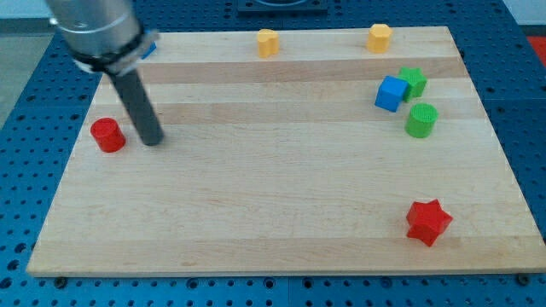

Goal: Slide the red circle towards the blue triangle

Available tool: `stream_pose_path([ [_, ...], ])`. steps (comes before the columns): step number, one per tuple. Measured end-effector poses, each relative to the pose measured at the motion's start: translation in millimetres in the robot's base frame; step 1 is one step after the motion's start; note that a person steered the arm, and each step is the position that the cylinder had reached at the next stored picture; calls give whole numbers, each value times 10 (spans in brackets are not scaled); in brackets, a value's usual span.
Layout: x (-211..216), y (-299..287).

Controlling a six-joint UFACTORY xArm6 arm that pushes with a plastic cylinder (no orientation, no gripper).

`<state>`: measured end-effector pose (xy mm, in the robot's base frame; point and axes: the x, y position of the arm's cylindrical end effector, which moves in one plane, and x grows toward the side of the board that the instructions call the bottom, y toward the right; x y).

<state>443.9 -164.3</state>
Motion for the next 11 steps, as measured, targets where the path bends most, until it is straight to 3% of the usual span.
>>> stream_pose_path([
  [1, 171, -91],
  [2, 233, -820],
  [3, 234, -1158],
  [7, 197, -974],
  [11, -226, -620],
])
